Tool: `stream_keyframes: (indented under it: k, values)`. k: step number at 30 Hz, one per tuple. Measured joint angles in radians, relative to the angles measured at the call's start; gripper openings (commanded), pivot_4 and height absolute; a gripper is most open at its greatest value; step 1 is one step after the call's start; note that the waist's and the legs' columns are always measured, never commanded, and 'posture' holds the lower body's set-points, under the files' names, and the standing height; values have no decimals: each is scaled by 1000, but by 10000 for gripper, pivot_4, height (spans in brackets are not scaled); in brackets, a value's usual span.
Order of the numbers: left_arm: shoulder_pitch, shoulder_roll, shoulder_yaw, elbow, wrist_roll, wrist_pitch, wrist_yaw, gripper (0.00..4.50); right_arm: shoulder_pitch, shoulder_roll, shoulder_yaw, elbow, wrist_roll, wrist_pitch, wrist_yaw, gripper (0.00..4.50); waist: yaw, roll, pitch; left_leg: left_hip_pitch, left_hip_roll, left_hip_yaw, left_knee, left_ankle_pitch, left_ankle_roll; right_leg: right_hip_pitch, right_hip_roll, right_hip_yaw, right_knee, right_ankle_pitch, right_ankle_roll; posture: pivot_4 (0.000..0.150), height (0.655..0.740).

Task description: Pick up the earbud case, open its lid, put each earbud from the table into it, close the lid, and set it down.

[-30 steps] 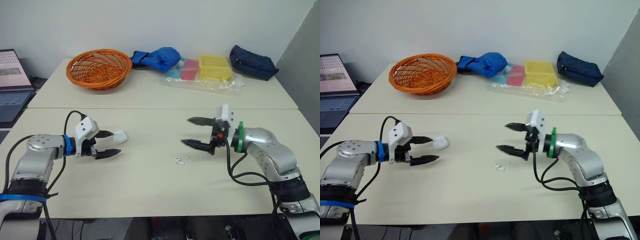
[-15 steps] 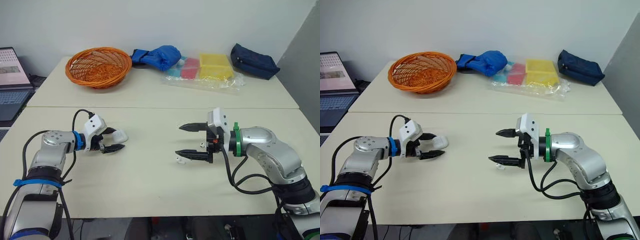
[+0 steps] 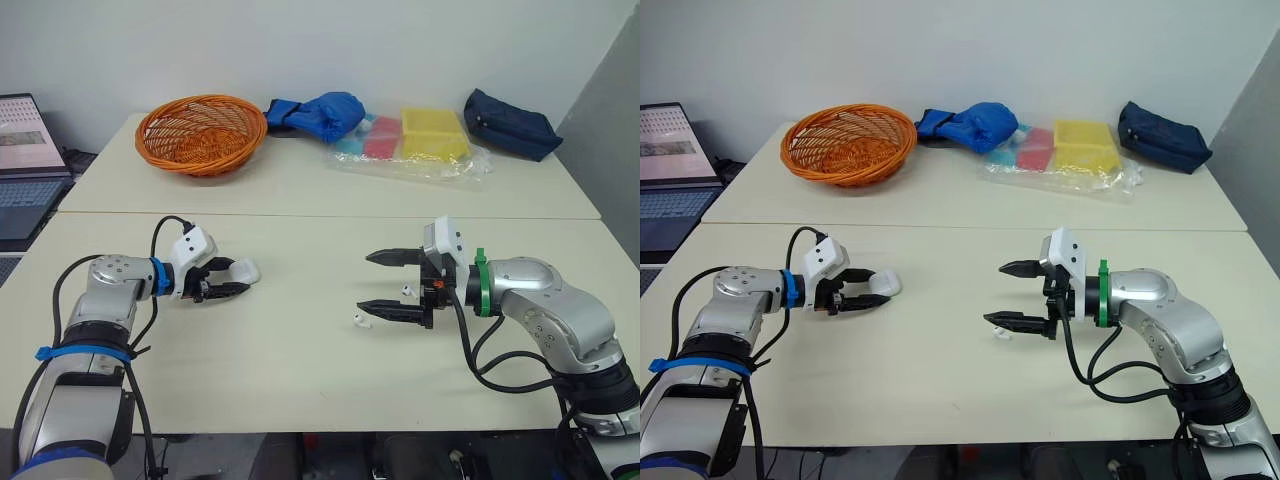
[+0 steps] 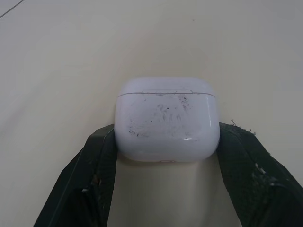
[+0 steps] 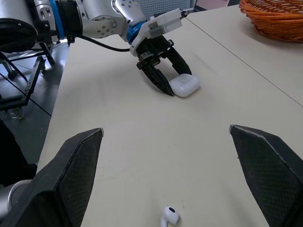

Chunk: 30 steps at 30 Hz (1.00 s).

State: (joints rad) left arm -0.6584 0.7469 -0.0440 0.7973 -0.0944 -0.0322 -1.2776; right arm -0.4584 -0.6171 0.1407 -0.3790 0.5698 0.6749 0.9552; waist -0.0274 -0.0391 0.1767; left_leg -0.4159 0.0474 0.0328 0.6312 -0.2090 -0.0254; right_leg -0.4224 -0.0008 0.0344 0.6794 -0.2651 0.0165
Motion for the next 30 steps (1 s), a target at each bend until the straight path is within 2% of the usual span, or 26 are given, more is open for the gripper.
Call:
stream_keyframes:
  k: [3,6,12,15,21,30]
  values:
    - [29,-15,0,-75,-2,-2,-4,27357,8,-11,-2,0,-2,1,-7,45000,1,0,0,-1,0,0,0,0,0,0,-1,0,0,0,0,1500,7400]
    - [37,-72,-2,-203,-7,-48,24,27357,10,-18,-14,7,-4,43,-48,45000,5,-1,0,-2,1,-1,2,0,0,0,-2,-1,0,1,-1,1500,7400]
    - [-82,-187,-5,-351,8,-443,135,27357,-108,53,-92,93,96,252,-155,45000,-3,0,0,0,0,0,4,0,0,1,-1,4,0,4,1,1500,7400]
    - [-83,-187,-34,-321,60,-661,173,27357,-124,86,-123,119,135,322,-199,45000,-8,0,0,1,0,1,4,0,0,1,1,4,0,4,0,1500,7400]
    - [-92,-199,-68,-229,156,-920,279,27357,-173,210,-164,146,197,400,-311,45000,-2,0,0,-1,0,1,4,0,0,0,1,3,0,4,1,1500,7400]
    - [-167,-203,-115,-108,210,-1047,384,27357,-197,312,-164,150,215,425,-402,45000,-3,0,0,-2,0,1,5,0,0,0,0,3,0,4,3,1500,7400]
